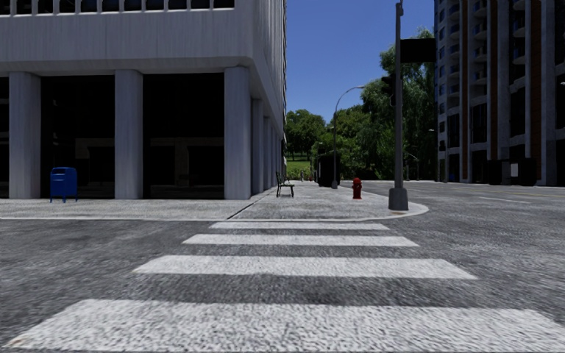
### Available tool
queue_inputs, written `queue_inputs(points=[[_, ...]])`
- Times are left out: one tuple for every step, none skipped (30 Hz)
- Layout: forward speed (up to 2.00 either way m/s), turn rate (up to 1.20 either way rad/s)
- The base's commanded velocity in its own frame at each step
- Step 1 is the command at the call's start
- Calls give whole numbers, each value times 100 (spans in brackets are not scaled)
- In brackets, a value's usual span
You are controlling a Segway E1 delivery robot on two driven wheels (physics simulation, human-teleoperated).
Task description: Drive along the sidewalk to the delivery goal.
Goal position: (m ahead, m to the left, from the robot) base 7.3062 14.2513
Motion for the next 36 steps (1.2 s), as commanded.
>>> queue_inputs(points=[[200, 0], [200, 0], [200, 0], [200, 0], [200, 0], [200, 0], [200, 0], [200, 0], [200, 0], [200, 0], [200, 0], [200, 0], [200, 0], [200, 0], [200, 0], [200, 0], [200, 0], [200, 0], [200, 0], [200, 0], [200, 0], [200, 0], [200, 0], [200, 0], [200, 0], [200, 0], [200, 0], [200, 0], [200, 0], [200, 0], [200, 0], [200, 0], [200, 0], [200, 0], [200, 0], [200, 0]])
